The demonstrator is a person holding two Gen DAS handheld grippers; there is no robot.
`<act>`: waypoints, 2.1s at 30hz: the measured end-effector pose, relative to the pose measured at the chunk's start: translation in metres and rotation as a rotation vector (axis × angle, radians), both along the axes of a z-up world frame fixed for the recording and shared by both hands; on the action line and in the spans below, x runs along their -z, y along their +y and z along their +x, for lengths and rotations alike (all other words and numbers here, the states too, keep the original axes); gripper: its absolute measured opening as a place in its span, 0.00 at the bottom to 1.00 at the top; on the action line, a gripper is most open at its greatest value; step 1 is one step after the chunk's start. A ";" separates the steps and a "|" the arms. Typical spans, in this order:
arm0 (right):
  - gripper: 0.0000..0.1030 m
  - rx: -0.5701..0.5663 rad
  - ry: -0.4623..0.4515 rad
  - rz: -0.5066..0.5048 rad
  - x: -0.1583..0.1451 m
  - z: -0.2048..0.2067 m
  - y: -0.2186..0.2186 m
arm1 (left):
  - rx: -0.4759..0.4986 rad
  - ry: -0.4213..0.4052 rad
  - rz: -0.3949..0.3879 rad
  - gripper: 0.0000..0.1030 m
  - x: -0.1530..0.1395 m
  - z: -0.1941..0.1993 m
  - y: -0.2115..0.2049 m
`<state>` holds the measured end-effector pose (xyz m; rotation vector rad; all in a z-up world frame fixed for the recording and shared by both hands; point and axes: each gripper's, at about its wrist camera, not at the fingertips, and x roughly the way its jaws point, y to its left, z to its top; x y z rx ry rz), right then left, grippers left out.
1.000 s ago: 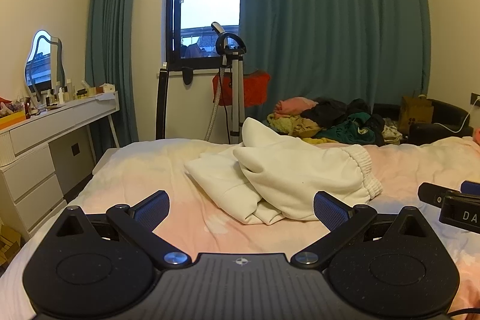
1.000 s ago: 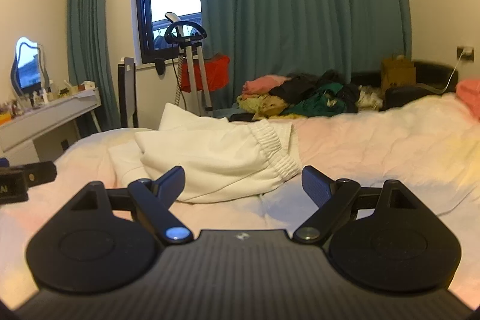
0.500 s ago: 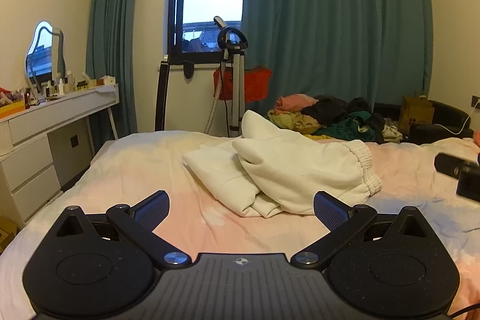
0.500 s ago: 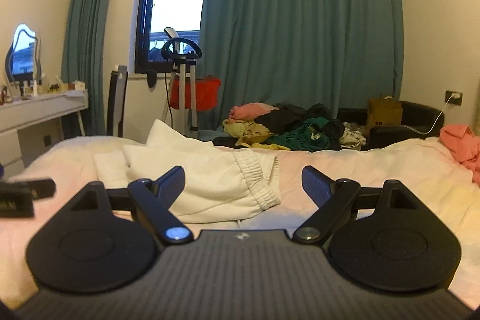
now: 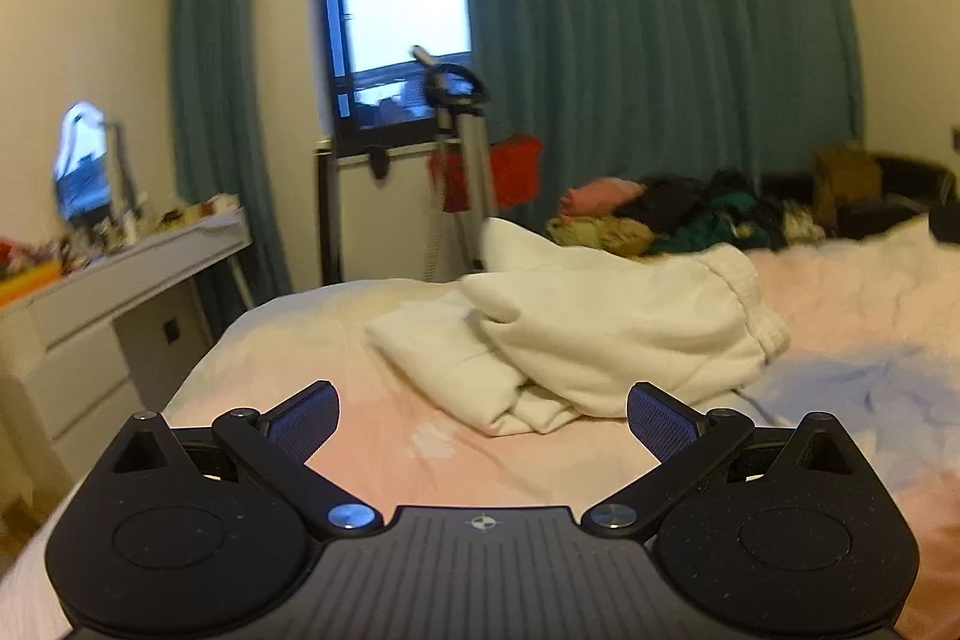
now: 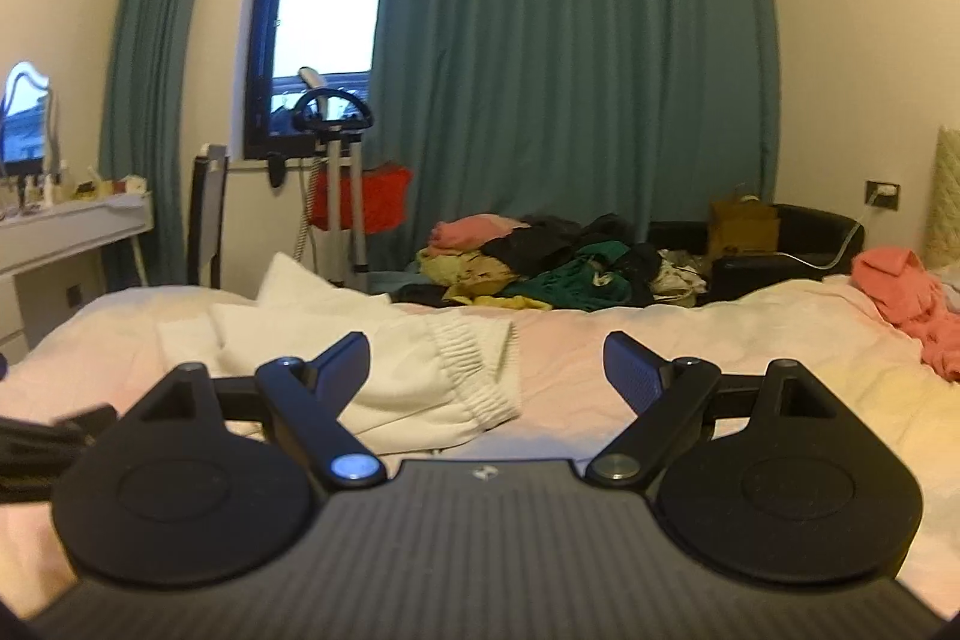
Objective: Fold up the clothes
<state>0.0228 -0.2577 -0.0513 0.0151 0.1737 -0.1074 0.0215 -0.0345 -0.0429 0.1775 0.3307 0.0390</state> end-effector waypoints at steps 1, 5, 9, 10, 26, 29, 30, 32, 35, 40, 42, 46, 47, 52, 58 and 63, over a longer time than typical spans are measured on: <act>0.84 0.009 0.000 0.016 0.000 0.000 -0.004 | 0.016 0.009 0.011 1.00 0.001 0.006 -0.006; 0.84 0.015 0.011 0.131 0.004 0.002 -0.027 | 0.088 0.062 0.052 1.00 0.009 0.041 -0.039; 0.84 0.024 0.035 0.194 0.015 0.010 -0.041 | 0.161 0.150 -0.001 0.99 0.020 0.095 -0.069; 0.84 0.029 0.040 0.208 0.018 0.012 -0.045 | 0.160 0.169 -0.023 0.97 0.021 0.110 -0.077; 0.84 0.161 0.158 0.413 0.081 0.089 -0.083 | 0.143 0.248 -0.030 0.72 0.038 0.329 -0.217; 0.84 0.139 0.186 0.421 0.092 0.099 -0.080 | 0.098 0.310 -0.059 0.44 0.049 0.346 -0.215; 0.84 0.137 0.187 0.414 0.094 0.101 -0.078 | 0.078 0.301 -0.083 0.40 0.049 0.347 -0.211; 0.84 0.138 0.180 0.408 0.096 0.102 -0.077 | 0.073 0.293 -0.144 0.26 0.042 0.344 -0.193; 0.84 0.154 0.155 0.430 0.095 0.099 -0.079 | 0.124 0.218 -0.207 0.15 0.018 0.315 -0.162; 0.84 0.155 0.063 0.356 0.080 0.084 -0.068 | 0.196 0.098 -0.297 0.09 -0.036 0.237 -0.096; 0.84 0.145 0.050 0.342 0.073 0.079 -0.064 | 0.215 0.041 -0.327 0.09 -0.059 0.201 -0.064; 0.84 0.079 0.023 0.368 0.056 0.062 -0.061 | 0.174 -0.035 -0.387 0.09 -0.088 0.134 0.015; 0.84 0.033 0.027 0.390 0.052 0.056 -0.059 | 0.155 -0.050 -0.397 0.09 -0.091 0.119 0.037; 0.84 -0.212 0.110 0.438 0.045 0.032 -0.027 | 0.061 -0.058 -0.352 0.08 -0.073 0.067 0.128; 0.75 -0.394 0.354 0.339 0.069 0.060 0.031 | -0.086 0.068 -0.456 0.08 -0.021 0.067 0.197; 0.71 -0.437 0.480 0.247 0.091 0.083 0.057 | -0.112 0.077 -0.440 0.08 -0.014 0.073 0.222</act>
